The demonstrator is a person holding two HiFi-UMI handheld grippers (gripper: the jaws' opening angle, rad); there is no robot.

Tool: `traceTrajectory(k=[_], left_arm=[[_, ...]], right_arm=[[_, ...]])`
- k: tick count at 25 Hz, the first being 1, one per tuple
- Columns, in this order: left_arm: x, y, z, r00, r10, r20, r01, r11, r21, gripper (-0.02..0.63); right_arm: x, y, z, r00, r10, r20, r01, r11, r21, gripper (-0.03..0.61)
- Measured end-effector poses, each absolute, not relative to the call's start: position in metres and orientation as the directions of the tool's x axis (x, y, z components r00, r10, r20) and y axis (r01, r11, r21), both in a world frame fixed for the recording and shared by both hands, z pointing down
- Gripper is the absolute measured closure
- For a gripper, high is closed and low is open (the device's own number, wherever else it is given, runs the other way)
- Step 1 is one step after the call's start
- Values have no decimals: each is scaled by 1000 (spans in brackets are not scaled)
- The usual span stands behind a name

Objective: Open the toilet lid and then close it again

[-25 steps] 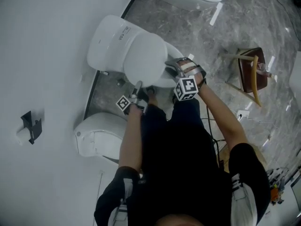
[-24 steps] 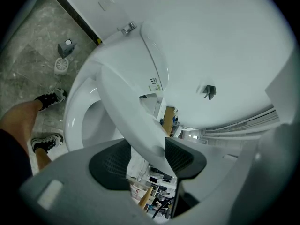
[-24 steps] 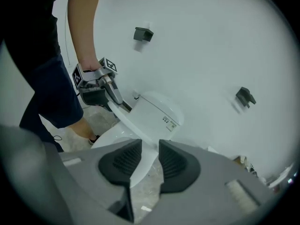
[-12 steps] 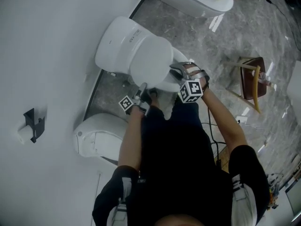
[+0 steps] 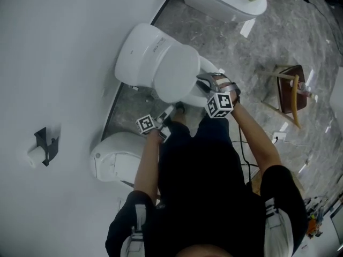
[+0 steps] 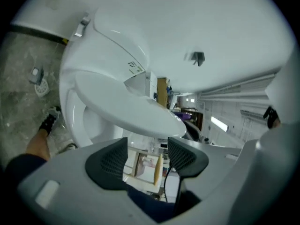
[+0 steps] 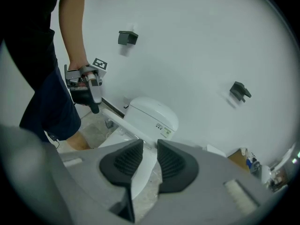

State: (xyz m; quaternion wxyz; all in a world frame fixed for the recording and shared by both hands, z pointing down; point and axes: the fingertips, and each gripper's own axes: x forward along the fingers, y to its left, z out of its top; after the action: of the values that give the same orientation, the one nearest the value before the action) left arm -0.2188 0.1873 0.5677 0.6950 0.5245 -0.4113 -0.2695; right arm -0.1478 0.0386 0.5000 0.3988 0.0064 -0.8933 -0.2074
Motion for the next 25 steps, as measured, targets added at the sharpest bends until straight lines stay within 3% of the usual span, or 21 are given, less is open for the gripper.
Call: traceTrajectory(k=[4,7,10,15,22,25], left_arm=[[-232,202,571,537,-691,483,-443,256,859,360],[-244,202,571,486,-609,627,-720,128,682,360],[-248,195,564,412,-564,715,-879,-39,475,360],[-253,174,555,309,-574,758,-950,-219,221,360],[-241,134,534,271,-584,765,-877,-478,-54,360],[-238,117,518,263,-615,744,-824,-544,-159,432]], right_arm=[[-157,36,495,-693,-183,698,128,921,369,479],[-164,34,493,-698,-184,692,107,929,355,477],[-169,33,491,-698,-174,695,101,937,335,474],[-181,30,487,-693,-177,699,94,939,331,474],[-198,25,480,-698,-188,691,58,947,317,474],[-208,23,477,-706,-187,683,51,949,313,474]])
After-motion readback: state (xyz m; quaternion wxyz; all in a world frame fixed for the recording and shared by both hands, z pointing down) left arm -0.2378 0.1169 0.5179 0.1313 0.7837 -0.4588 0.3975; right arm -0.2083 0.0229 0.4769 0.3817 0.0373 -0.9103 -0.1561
